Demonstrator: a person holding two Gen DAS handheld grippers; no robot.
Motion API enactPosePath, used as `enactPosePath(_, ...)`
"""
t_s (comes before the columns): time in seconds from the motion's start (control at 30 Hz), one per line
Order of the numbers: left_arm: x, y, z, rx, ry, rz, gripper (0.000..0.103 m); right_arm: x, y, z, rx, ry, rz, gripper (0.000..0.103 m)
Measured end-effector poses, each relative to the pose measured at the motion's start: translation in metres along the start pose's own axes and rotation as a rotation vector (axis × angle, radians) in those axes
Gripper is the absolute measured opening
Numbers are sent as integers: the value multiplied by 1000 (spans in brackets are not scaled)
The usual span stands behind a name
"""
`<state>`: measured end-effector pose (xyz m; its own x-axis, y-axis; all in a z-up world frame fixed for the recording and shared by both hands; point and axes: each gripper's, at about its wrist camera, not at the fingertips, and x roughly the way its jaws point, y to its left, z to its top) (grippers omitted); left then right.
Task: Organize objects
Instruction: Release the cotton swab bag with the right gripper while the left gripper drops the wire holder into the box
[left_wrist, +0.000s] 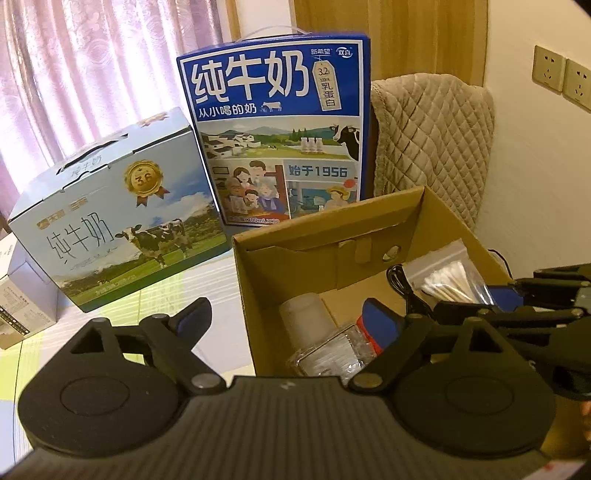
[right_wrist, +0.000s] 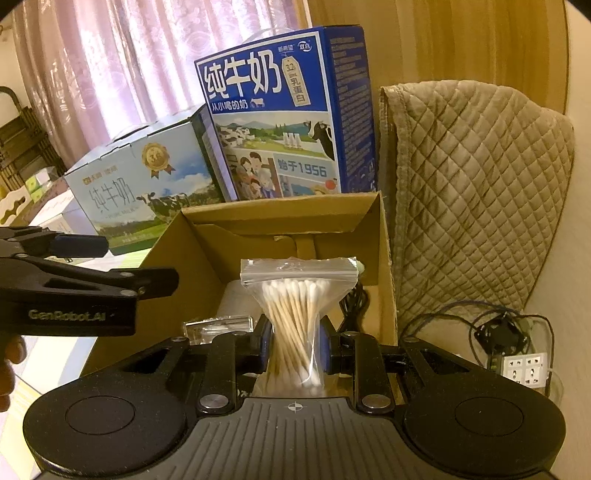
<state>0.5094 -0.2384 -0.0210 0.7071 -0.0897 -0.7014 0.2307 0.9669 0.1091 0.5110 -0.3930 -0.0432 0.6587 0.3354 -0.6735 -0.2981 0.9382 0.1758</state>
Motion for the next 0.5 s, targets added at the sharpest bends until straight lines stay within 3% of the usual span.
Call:
enactPosePath(0.07, -3, 1, 0, -12, 0, 5, 87, 1, 1, 4, -15, -17, -1, 24)
enactPosePath(0.1, -4, 1, -1, -15, 0, 6, 89, 2, 2, 5, -19, -28, -8, 32)
enactPosePath(0.13, -6, 2, -1, -18, -2, 6, 91, 2, 2, 7, -21, -38, -17, 48)
enactPosePath(0.2, -10, 2, -2, -23, -5, 14, 92, -1, 2, 9, -30, -75, -16, 68)
enactPosePath(0.5, -37, 9, -11, -51, -17, 34, 97, -22, 0, 5, 9, -103, 26, 71)
